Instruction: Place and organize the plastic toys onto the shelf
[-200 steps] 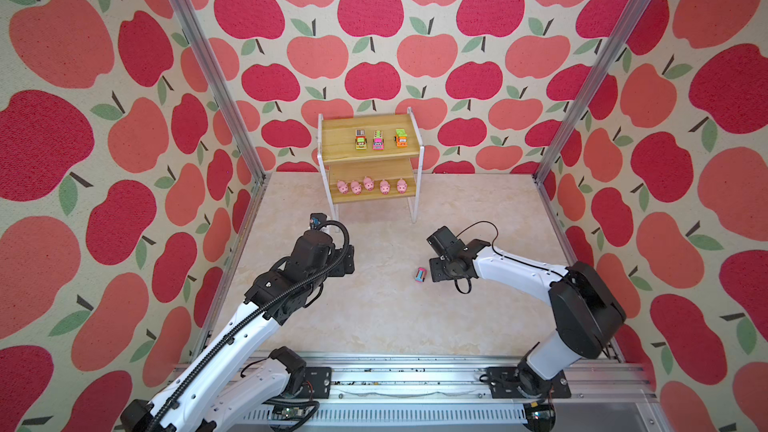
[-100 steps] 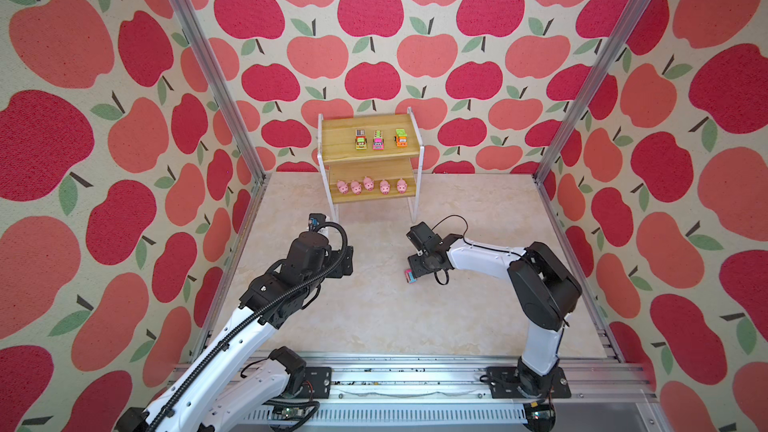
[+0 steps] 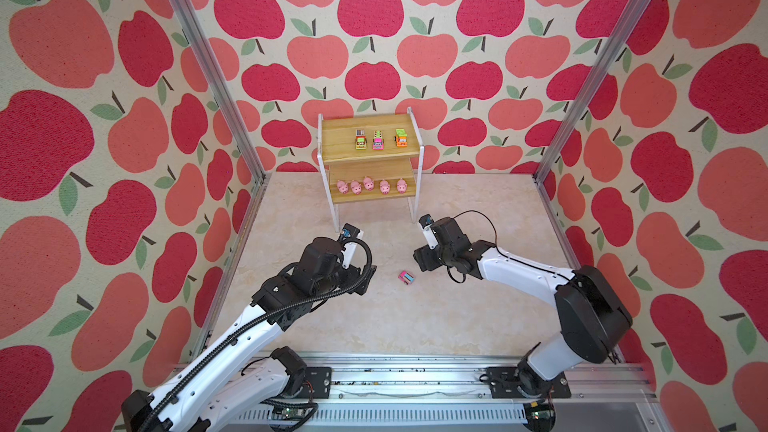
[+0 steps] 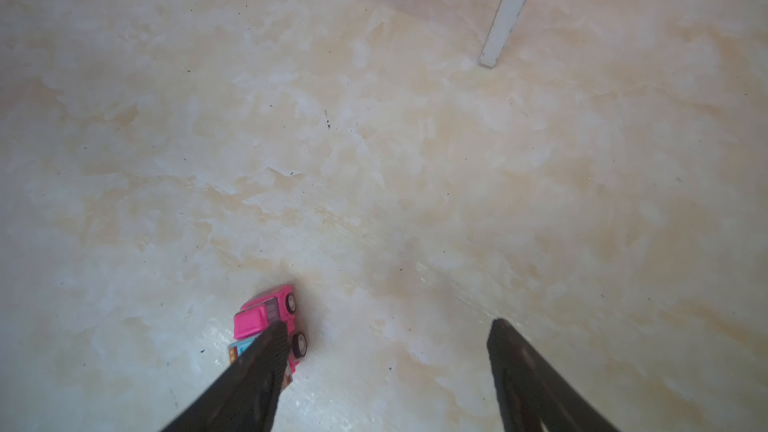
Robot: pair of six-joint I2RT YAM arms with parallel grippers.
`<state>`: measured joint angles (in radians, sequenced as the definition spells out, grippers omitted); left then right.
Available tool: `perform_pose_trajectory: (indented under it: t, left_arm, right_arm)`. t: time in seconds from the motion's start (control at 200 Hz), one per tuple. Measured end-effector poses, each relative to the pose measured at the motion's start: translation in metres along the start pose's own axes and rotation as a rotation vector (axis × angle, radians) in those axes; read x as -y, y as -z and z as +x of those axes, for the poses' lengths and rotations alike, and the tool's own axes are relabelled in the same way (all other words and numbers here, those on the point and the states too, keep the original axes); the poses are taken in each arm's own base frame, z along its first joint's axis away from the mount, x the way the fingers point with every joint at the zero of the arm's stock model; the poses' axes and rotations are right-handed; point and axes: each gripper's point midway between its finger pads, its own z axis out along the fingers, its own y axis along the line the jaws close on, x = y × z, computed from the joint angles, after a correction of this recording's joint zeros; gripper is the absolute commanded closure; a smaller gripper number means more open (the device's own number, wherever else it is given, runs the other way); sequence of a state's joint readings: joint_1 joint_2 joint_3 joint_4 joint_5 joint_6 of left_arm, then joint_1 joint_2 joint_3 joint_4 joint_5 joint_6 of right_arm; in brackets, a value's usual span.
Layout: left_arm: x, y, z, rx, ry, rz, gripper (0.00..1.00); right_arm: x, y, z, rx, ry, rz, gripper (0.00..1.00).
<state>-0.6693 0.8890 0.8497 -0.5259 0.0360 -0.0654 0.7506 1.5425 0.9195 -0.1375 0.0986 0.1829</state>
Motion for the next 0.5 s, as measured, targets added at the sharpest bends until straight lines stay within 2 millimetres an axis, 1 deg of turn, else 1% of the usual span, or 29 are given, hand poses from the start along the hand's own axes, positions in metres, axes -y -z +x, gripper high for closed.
perform_pose_trajectory:
  t: [0.08, 0.15, 0.2, 0.27, 0.335, 0.42, 0.5]
  left_arm:
    - [0.002, -0.007, 0.003, -0.016, -0.060, 0.017, 0.02]
    - [0.004, -0.010, 0.005, -0.009, -0.099, 0.035, 0.02]
    - [0.002, -0.012, 0.004, -0.003, -0.114, 0.041, 0.02]
    - [-0.002, -0.014, 0.004, -0.001, -0.116, 0.047, 0.02]
    - [-0.007, -0.016, 0.002, 0.002, -0.112, 0.047, 0.02]
    - [-0.010, -0.019, 0.000, 0.005, -0.107, 0.051, 0.02]
    - [-0.010, -0.022, -0.002, 0.013, -0.109, 0.066, 0.01]
  right_arm:
    - [-0.002, 0.004, 0.016, 0.015, 0.005, -0.016, 0.18]
    - [-0.006, 0.003, 0.038, 0.002, 0.017, -0.027, 0.17]
    - [-0.012, 0.001, 0.053, -0.014, 0.035, -0.037, 0.17]
    - [-0.023, -0.001, 0.067, -0.029, 0.066, -0.055, 0.17]
    - [-0.034, -0.001, 0.071, -0.022, 0.092, -0.071, 0.17]
    - [-0.046, -0.002, 0.069, 0.000, 0.120, -0.084, 0.17]
    - [-0.050, -0.007, 0.068, 0.000, 0.135, -0.082, 0.17]
